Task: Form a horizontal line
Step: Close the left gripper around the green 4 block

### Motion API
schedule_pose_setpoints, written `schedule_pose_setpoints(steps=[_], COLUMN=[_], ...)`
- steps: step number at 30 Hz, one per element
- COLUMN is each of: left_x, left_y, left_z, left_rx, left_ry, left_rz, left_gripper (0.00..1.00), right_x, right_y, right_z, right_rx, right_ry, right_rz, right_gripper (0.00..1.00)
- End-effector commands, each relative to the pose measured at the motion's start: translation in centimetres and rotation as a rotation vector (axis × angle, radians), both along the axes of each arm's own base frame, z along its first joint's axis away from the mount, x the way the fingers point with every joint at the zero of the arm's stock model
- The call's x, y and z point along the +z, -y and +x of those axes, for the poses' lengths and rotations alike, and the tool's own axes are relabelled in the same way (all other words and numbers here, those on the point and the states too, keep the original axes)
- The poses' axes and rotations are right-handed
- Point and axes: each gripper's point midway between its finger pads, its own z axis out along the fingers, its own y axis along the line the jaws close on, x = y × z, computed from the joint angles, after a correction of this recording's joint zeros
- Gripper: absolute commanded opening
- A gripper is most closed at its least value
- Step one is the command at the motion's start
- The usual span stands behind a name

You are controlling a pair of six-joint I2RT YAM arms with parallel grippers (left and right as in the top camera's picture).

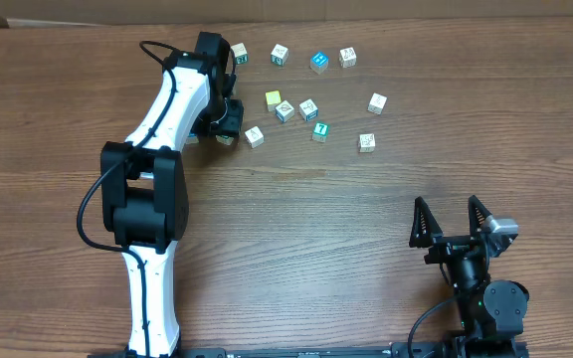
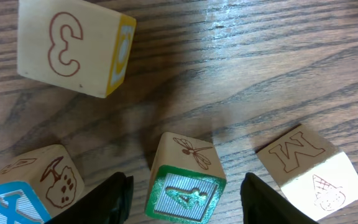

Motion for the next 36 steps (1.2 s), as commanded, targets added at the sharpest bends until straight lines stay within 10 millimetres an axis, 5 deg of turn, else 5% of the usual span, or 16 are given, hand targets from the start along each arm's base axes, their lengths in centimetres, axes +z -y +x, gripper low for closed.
schedule_pose_setpoints(steps=[1,7,19,28,36], left_x=[-0.85,-1.20,-1.80,-1.72,-1.73], left_y=[0.22,0.39,0.46,0.41,0.40], left_z=[-0.22,-0.42,-0.35,0.39,0.32], left_rx=[-0.032,-0.037,-0.016,0.072,0.072], left_ry=[-0.014,-0.018,-0.011,0.017,0.014], left_rz=[0.011,0.013,0.010,0.005,0.005], left_gripper=[0.51,0.50,0.33,0.46,0.31], right_x=[-0.15,-0.15,-0.15,-0.15,-0.15], right_y=[0.06,0.06,0.06,0.06,0.06], right_z=[0.00,0.00,0.00,0.00,0.00], right_rx=[-0.002,-0.002,-0.002,-0.002,-0.002], right_ry=[0.005,0.005,0.005,0.005,0.005], right_rz=[-0.001,-0.001,-0.001,-0.001,-0.001], right_gripper=[1.00,1.00,1.00,1.00,1.00])
